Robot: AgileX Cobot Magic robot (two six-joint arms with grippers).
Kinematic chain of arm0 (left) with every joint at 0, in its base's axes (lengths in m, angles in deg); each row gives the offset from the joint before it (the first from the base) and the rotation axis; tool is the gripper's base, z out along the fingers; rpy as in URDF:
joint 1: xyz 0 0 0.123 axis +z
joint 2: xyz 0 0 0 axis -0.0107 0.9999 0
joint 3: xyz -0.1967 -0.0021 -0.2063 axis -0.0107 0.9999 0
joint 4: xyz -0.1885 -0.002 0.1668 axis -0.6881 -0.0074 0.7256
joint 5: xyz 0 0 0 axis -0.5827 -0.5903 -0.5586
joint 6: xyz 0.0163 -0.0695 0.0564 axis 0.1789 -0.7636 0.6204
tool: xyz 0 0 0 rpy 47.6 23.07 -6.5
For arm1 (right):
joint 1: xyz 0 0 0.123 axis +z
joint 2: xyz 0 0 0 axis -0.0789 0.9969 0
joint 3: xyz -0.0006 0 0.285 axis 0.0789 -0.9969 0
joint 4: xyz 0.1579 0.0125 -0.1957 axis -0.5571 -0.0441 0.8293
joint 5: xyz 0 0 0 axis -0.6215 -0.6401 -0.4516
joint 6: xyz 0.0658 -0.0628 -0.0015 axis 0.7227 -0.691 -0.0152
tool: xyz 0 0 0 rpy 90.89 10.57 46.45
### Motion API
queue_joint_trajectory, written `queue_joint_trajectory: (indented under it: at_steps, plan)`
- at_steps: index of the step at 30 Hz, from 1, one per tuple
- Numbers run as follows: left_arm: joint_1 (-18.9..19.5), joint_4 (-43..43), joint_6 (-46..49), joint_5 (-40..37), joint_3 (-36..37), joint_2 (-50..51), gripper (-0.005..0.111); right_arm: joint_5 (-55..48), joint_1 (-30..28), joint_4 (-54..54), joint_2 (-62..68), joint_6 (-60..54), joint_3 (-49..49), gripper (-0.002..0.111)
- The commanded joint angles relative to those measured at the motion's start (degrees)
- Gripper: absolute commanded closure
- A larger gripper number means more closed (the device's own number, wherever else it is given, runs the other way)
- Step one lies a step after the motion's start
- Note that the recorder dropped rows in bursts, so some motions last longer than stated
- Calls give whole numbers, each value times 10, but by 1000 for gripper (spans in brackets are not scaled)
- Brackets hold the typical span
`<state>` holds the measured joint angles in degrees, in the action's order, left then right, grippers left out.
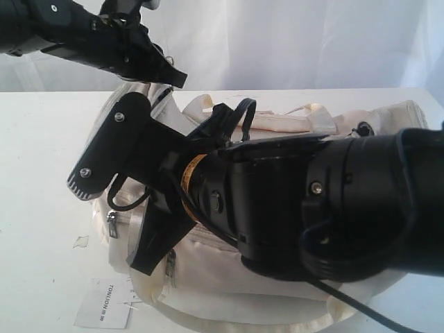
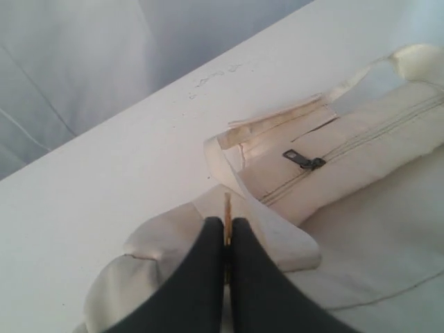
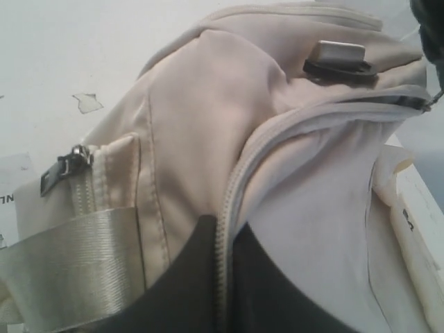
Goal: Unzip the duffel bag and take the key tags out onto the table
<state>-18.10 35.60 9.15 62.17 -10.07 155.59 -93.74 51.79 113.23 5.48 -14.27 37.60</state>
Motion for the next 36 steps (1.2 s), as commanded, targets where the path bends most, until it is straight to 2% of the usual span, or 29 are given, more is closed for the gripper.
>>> queue_joint_trajectory:
  at_steps: [1,4,6,12,15,21,24,25,27,28,30,31,33,36]
  plan:
    - [2,-6,5,62,-12,16,107,-5,10,-7,-10,5,0,108]
    - [2,4,7,62,-12,16,105,-5,10,-7,-10,5,0,108]
    - [2,26,7,38,-22,15,95,-4,10,-9,-10,6,0,108]
    - [2,61,7,-60,-55,4,39,-4,10,-11,-10,10,0,108]
    - [2,87,7,-92,-70,-16,30,-4,10,-18,-10,10,0,108]
    - [2,152,-12,-223,-91,-74,32,-4,10,-25,-10,10,0,108]
    - [2,231,-87,-291,-91,-98,44,-6,10,-36,-11,10,1,108]
    - [2,277,-131,-316,-91,-105,54,-8,10,-37,-13,10,1,106]
    - [2,324,-176,-368,-91,-116,70,-10,10,-41,-18,10,2,97]
    - [2,334,-182,-401,-89,-126,83,-14,10,-42,-24,10,3,90]
    - [2,335,-182,-435,-79,-145,102,-39,10,-46,-35,10,13,74]
    - [2,334,-182,-447,-69,-157,107,-55,10,-49,-39,10,16,66]
    - [2,318,-185,-461,-47,-187,107,-109,10,-66,-55,17,32,50]
    - [2,290,-185,-462,7,-238,107,-202,10,-112,-83,8,59,47]
